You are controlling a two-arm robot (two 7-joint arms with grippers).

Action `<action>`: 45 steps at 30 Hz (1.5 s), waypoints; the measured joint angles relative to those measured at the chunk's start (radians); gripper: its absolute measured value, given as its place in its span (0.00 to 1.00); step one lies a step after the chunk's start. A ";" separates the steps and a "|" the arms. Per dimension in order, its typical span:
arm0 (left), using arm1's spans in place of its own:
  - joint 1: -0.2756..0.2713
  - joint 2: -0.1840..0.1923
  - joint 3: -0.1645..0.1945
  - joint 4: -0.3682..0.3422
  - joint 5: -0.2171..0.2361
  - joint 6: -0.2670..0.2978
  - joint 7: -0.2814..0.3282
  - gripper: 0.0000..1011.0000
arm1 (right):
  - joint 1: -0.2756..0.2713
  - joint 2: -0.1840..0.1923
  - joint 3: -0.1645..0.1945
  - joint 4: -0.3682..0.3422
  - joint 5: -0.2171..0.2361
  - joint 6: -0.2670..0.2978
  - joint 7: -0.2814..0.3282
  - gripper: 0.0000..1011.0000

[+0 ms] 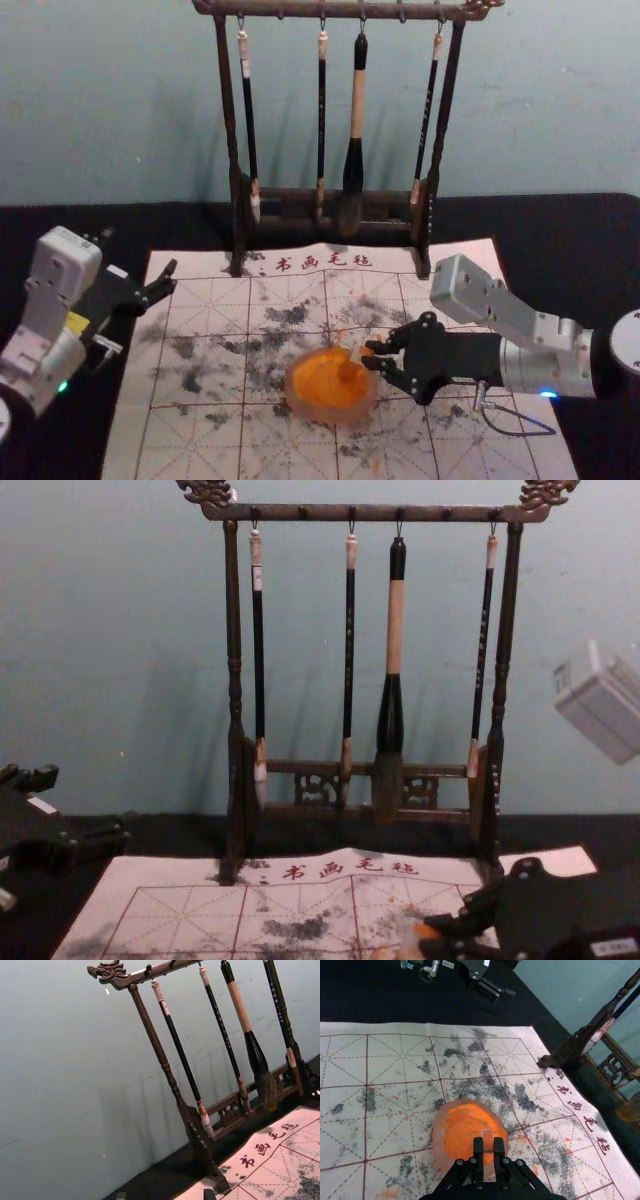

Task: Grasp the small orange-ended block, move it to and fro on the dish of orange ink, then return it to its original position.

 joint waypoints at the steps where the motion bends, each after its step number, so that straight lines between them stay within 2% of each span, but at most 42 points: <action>1: 0.000 0.000 0.000 0.000 0.000 0.000 0.000 0.99 | -0.004 0.007 0.002 -0.009 -0.001 0.003 -0.001 0.09; 11: 0.000 0.000 0.000 0.000 0.000 0.000 0.000 0.99 | -0.020 0.036 0.002 -0.052 -0.012 0.022 0.004 0.09; 23: 0.000 0.000 0.000 0.000 0.000 0.000 0.000 0.99 | -0.024 0.041 -0.013 -0.081 -0.023 0.026 0.017 0.09; 30: 0.000 0.000 0.000 0.000 0.000 0.000 0.000 0.99 | -0.010 0.023 -0.026 -0.074 -0.036 0.034 0.018 0.09; 45: 0.000 0.000 0.000 0.000 0.000 0.000 0.000 0.99 | 0.039 -0.033 -0.039 -0.011 -0.075 0.079 -0.017 0.09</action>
